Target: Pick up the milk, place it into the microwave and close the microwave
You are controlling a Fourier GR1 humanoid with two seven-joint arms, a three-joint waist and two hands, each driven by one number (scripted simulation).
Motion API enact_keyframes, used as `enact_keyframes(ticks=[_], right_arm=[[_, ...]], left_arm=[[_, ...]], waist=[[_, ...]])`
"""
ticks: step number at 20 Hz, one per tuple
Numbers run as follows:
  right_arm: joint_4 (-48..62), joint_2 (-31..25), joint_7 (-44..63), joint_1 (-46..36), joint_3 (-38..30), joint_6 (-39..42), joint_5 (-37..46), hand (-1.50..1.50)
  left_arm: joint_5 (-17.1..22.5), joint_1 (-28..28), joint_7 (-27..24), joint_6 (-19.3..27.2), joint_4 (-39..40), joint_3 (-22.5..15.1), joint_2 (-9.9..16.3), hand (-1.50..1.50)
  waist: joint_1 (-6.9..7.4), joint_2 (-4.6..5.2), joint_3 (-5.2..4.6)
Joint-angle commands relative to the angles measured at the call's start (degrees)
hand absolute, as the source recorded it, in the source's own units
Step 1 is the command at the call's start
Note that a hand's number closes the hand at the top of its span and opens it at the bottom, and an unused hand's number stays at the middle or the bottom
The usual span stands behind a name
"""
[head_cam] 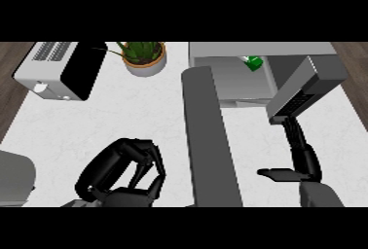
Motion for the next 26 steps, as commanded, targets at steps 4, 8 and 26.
enact_keyframes(ticks=[4, 8, 26], right_arm=[[-14.06, -3.51, 0.66, 11.74, 1.27, 5.36, -2.08, -1.50], [-23.33, -3.23, 2.77, 17.77, 3.21, 4.85, -2.05, -1.50], [-53.31, -10.02, 12.37, 28.42, 6.18, 16.71, -14.03, -1.50]], left_arm=[[-6.15, -8.03, -4.44, 5.48, 14.66, -10.19, -0.08, 1.50], [-9.23, -10.80, -11.99, 13.73, 28.29, -16.11, -0.08, 1.50], [14.41, -27.05, -27.05, 42.77, 53.36, -37.41, -0.07, 1.50]], waist=[[0.24, 0.21, 0.02], [-0.74, 0.32, -0.07], [-6.04, 1.24, -0.26]])
